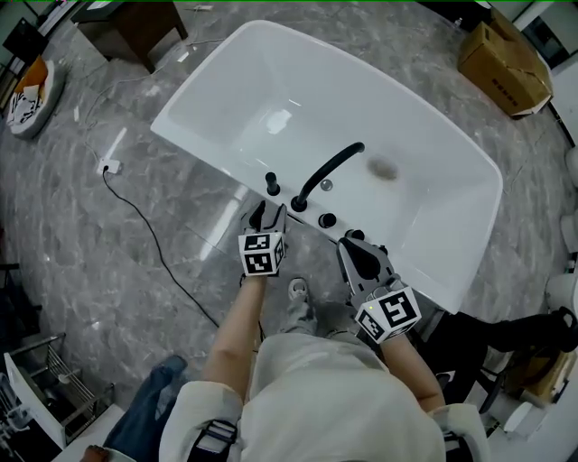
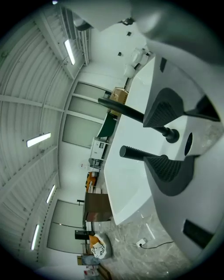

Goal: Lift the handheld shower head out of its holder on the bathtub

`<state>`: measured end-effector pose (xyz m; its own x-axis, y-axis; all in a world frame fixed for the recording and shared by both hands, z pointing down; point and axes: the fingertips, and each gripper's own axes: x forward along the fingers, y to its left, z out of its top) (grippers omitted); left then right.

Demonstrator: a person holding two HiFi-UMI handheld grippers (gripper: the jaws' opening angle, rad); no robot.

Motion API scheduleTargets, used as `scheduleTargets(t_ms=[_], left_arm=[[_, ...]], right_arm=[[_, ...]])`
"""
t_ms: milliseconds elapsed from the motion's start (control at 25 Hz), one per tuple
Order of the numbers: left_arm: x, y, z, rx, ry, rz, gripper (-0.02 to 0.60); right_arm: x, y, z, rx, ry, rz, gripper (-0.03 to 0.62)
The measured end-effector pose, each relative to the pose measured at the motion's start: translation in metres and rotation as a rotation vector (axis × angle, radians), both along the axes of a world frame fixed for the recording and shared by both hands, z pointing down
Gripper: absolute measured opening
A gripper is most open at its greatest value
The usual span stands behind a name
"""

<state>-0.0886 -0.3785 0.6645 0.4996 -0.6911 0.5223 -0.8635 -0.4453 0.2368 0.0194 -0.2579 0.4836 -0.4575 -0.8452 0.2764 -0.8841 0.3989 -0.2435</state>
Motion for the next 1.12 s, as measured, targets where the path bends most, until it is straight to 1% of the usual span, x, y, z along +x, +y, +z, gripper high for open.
scheduleTargets(t_ms=[280,520,720,800,840,880,920,1120], left_arm=[[0.007,-0.034,0.043,0.008,-0.102,0.054,0.229],[0.013,-0.057,0.065,0.013,-0.149,0.053,0.230],[0.011,-0.074,0.081,-0.007,-0.201,0.032,0.230],[0.009,-0.077,0.085,-0.011,-0.209,0.020,0.219],[0.008,-0.078,0.086,-0.010,-0.216,0.012,0.192],[0.008,-0.078,0.087,-0.008,-0.224,0.006,0.151],[0.007,-0.078,0.087,-0.007,-0.228,0.002,0.141],[0.007,-0.075,0.086,-0.016,-0.229,-0.015,0.140]], right_arm=[[0.008,0.000,0.023,-0.067,-0.001,0.029,0.020],[0.015,0.000,0.038,-0.109,0.001,0.041,0.020],[0.021,-0.002,0.041,-0.121,0.000,0.062,0.020],[0.024,-0.002,0.043,-0.124,0.002,0.069,0.020],[0.026,-0.002,0.044,-0.126,0.002,0.072,0.020],[0.028,-0.001,0.045,-0.129,0.003,0.075,0.020],[0.030,0.000,0.046,-0.132,0.003,0.077,0.020],[0.034,0.006,0.050,-0.148,-0.001,0.088,0.020]])
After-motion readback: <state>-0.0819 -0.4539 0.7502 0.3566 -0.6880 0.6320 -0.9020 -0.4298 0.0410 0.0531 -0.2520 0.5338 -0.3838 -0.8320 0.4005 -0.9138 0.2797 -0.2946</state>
